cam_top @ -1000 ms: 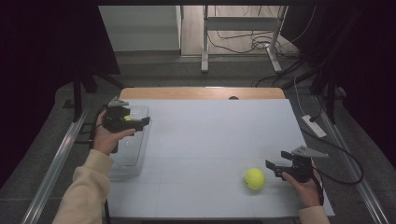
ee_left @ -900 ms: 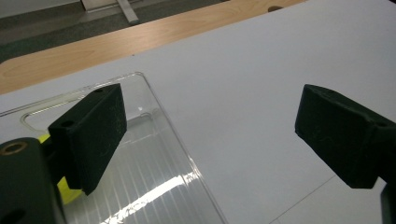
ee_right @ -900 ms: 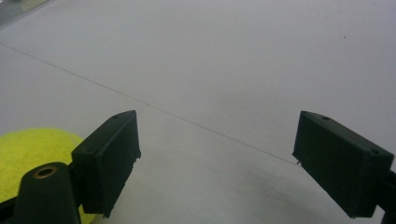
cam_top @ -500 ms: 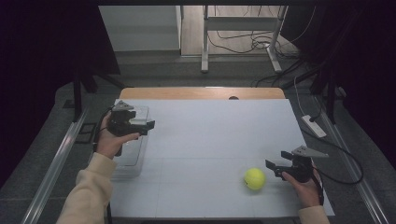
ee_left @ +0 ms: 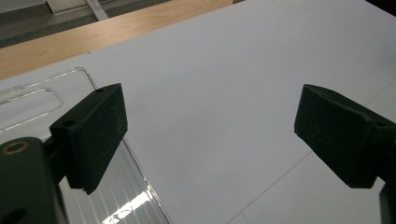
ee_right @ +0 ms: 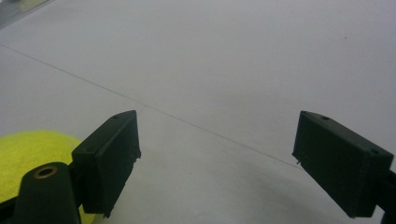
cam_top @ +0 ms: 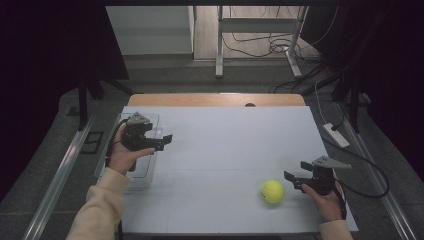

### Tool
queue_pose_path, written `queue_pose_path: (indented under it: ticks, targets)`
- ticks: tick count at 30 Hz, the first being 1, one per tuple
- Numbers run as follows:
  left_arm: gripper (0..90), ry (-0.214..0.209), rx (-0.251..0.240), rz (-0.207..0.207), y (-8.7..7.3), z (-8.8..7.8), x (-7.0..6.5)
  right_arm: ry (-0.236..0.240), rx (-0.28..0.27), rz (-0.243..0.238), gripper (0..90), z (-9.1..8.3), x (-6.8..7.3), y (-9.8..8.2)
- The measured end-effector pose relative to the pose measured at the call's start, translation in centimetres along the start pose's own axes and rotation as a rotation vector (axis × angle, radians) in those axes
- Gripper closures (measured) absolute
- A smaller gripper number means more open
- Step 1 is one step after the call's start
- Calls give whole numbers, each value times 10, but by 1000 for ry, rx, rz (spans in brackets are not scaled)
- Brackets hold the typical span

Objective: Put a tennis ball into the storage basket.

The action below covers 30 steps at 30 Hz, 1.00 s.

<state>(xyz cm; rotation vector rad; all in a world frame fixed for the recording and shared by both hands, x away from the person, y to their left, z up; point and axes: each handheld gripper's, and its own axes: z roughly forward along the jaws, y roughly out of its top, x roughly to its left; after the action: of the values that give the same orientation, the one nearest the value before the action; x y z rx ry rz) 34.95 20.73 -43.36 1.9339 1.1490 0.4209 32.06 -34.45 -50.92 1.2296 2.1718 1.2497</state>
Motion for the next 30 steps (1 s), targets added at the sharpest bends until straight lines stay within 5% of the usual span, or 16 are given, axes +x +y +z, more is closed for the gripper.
queue_pose_path:
  ticks: [30]
  targets:
    - [114, -75, 3, 42, -3, 10, -32, 3, 7, -14, 148, 0, 5, 0]
